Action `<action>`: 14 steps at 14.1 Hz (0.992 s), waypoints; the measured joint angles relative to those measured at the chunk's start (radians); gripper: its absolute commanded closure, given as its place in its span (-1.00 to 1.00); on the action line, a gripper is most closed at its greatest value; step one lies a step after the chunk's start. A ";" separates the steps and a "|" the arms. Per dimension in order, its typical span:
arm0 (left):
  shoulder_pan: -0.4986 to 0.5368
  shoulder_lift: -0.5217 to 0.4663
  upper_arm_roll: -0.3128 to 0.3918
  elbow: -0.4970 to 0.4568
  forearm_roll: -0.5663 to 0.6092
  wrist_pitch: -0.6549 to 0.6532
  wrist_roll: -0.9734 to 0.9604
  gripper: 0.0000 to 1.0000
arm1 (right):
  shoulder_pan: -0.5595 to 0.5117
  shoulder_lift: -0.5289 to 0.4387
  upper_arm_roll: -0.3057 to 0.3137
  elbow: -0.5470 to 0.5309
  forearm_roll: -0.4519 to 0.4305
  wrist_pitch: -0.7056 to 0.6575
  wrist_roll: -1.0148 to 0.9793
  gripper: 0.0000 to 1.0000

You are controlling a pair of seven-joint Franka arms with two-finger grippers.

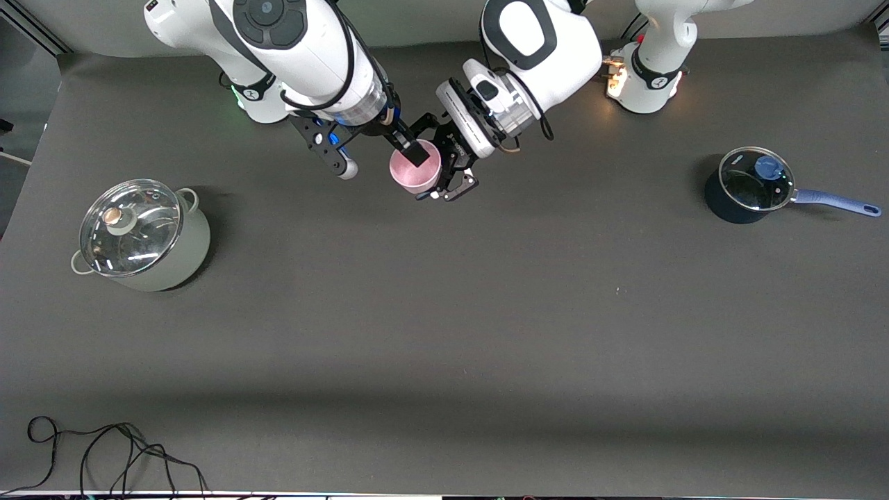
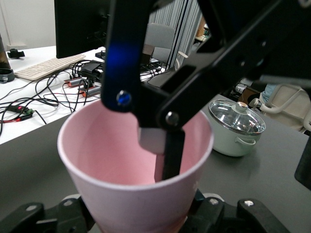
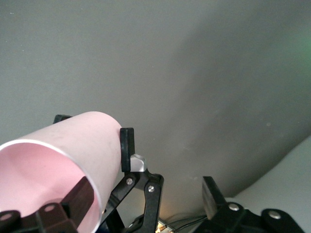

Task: Transfer pink cup from left to right arm
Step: 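Carry the cup with the left gripper while the right gripper grasps its rim, then pull the cup away with the right gripper while the left gripper releases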

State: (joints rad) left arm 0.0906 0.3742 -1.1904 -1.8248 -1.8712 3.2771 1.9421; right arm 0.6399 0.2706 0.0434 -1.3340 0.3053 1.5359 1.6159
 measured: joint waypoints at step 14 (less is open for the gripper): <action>-0.018 0.000 -0.004 0.004 0.002 0.001 0.004 -0.26 | -0.002 0.004 -0.009 0.057 -0.058 -0.012 -0.042 1.00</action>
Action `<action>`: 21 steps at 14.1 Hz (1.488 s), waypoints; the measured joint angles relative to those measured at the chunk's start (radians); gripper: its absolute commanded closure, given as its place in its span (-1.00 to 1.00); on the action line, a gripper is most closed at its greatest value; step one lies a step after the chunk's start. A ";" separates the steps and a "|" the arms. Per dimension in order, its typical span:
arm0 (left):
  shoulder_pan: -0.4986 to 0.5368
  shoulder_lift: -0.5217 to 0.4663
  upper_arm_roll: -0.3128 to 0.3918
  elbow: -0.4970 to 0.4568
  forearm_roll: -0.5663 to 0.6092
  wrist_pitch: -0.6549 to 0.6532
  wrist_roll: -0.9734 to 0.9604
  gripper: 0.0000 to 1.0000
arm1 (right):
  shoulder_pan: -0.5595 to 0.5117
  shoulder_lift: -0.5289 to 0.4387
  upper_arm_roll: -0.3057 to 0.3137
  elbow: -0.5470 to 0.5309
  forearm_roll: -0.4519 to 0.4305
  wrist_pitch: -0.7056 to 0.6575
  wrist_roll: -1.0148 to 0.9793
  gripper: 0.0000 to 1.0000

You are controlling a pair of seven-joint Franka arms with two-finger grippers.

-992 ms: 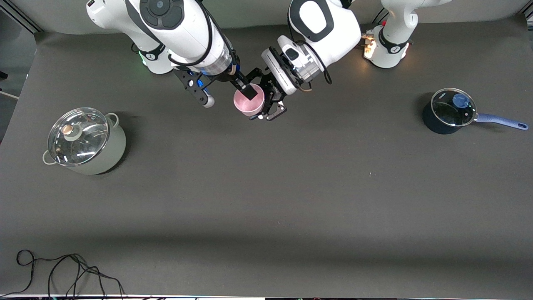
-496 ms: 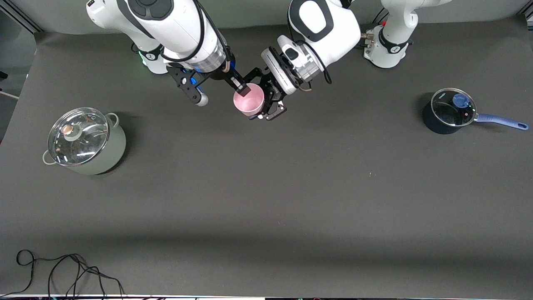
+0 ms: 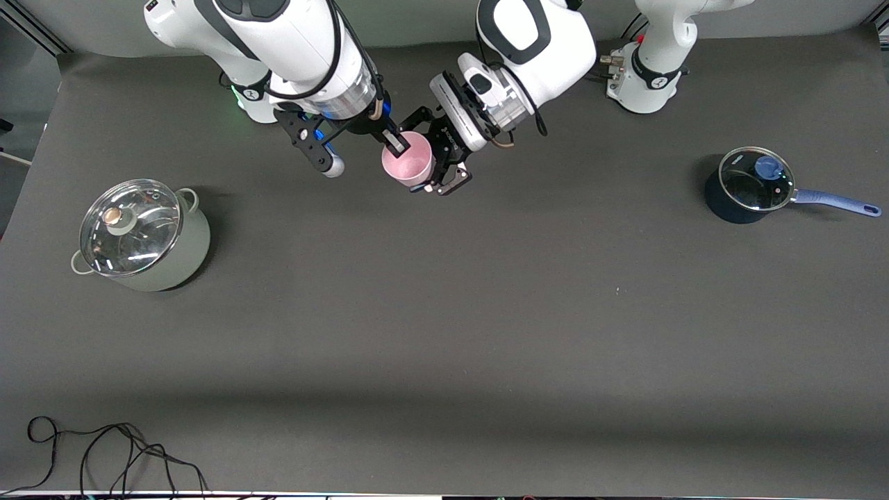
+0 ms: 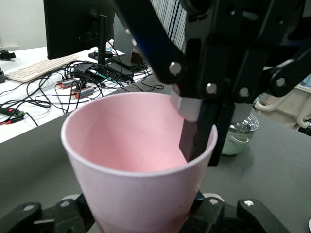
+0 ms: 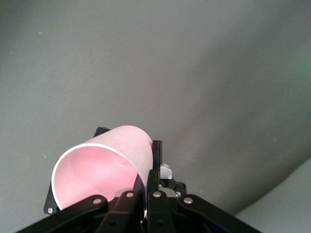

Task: Transfer pink cup from left to right arm
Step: 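Pull the cup away with the right gripper while the left gripper releases, then lower the cup beside the steel pot while the left gripper withdraws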

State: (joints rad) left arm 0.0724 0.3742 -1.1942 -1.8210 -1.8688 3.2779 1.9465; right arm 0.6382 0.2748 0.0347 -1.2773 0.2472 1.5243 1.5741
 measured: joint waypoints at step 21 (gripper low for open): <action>0.363 0.078 0.103 -0.150 0.059 -0.333 -0.006 -0.99 | -0.041 -0.066 -0.605 -0.176 -0.157 -0.045 -1.382 1.00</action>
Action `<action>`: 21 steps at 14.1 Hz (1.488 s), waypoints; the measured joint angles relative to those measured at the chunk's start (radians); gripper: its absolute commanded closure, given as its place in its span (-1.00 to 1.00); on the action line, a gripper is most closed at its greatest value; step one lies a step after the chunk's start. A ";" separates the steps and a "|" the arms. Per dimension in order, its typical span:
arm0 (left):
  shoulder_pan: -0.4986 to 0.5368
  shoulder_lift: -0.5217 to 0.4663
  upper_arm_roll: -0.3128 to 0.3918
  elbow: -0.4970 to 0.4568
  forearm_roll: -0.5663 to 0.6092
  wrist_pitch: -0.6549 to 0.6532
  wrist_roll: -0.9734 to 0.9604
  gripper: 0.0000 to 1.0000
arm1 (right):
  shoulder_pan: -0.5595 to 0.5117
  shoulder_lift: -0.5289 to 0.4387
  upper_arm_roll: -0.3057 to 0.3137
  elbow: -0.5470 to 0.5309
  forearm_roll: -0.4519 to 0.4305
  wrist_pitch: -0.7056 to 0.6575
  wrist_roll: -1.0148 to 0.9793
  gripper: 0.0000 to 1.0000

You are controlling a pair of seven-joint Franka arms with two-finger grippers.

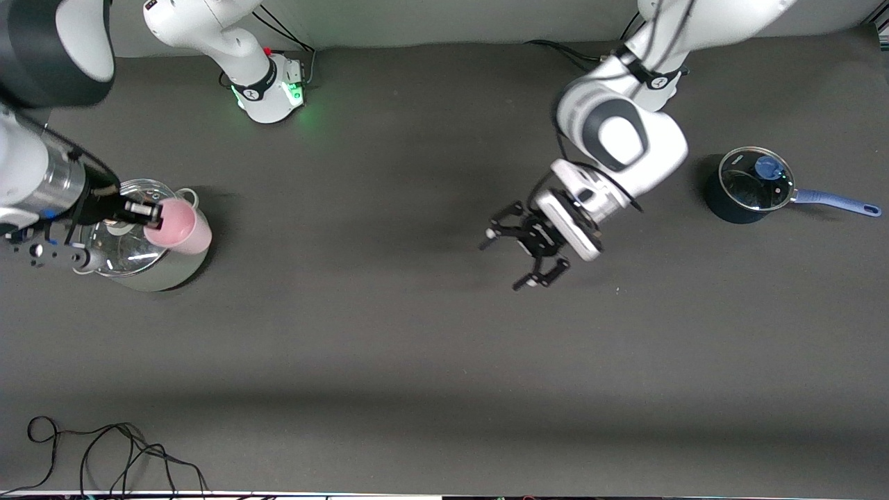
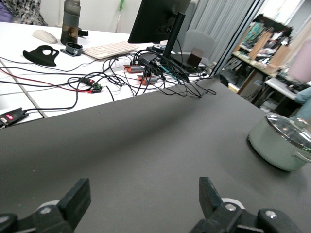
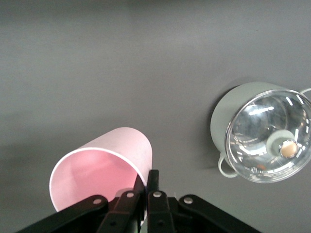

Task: Transfer pink cup from left to right arm
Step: 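Lower the cup beside the steel pot while the left gripper withdraws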

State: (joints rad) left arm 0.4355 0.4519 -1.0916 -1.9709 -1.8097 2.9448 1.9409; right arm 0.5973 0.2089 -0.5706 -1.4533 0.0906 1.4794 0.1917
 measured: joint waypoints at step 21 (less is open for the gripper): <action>0.619 -0.076 -0.020 0.325 1.598 -1.506 -1.339 -1.00 | 0.013 0.033 -0.005 -0.915 -0.003 1.178 -0.057 1.00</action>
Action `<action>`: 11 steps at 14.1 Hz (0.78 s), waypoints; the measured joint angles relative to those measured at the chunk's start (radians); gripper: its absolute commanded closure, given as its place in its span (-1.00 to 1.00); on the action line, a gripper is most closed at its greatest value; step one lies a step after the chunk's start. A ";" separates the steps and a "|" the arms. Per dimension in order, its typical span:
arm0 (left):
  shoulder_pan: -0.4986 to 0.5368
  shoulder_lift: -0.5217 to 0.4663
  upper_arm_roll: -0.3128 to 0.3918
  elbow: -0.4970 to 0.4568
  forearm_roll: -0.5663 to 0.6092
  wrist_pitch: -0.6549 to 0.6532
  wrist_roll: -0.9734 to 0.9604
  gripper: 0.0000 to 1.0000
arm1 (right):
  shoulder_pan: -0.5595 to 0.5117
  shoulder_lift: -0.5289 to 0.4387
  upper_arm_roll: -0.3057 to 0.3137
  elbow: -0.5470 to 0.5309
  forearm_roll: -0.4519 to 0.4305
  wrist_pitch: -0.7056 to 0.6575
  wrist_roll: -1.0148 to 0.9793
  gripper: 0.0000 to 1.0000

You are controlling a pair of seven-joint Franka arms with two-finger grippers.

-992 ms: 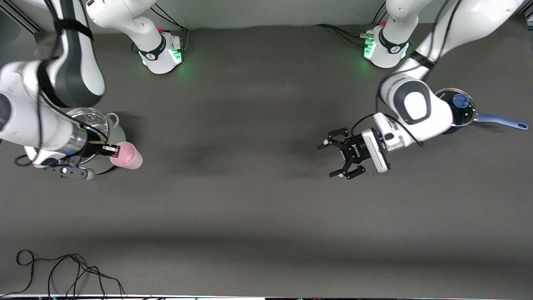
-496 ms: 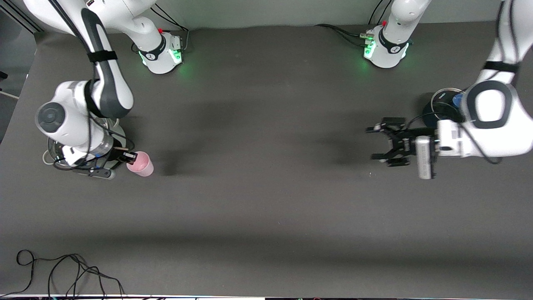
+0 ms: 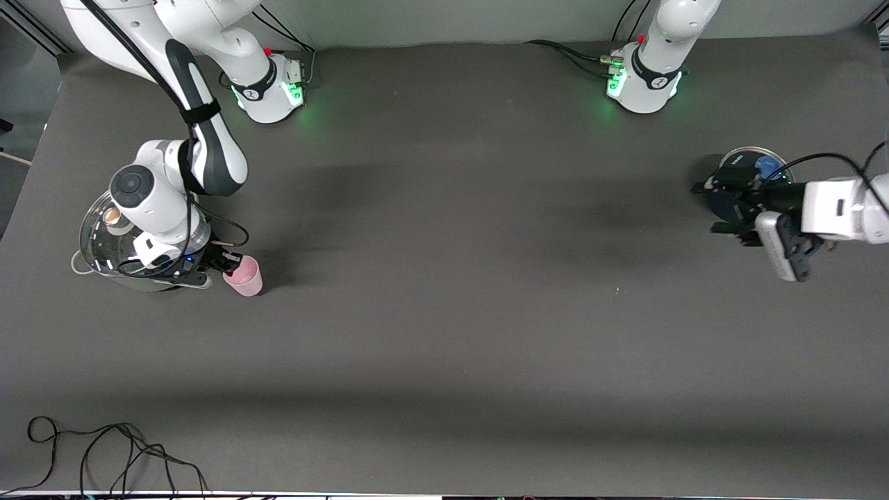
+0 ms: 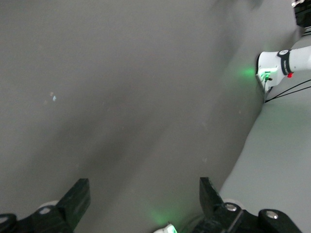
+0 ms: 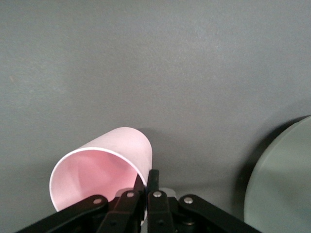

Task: Transfer pink cup from left to right arm
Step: 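Lower the cup beside the steel pot while the left gripper withdraws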

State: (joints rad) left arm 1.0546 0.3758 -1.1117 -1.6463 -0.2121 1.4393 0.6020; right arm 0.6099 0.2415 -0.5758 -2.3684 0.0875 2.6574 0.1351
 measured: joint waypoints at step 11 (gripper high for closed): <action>-0.001 -0.057 -0.002 0.139 0.358 -0.156 -0.488 -1.00 | 0.001 -0.009 -0.001 0.018 0.054 0.007 -0.012 -0.99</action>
State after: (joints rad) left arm 1.0539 0.3188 -1.1141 -1.5078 0.1459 1.2828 0.1141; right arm 0.6106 0.2322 -0.5765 -2.3506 0.1412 2.6648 0.1235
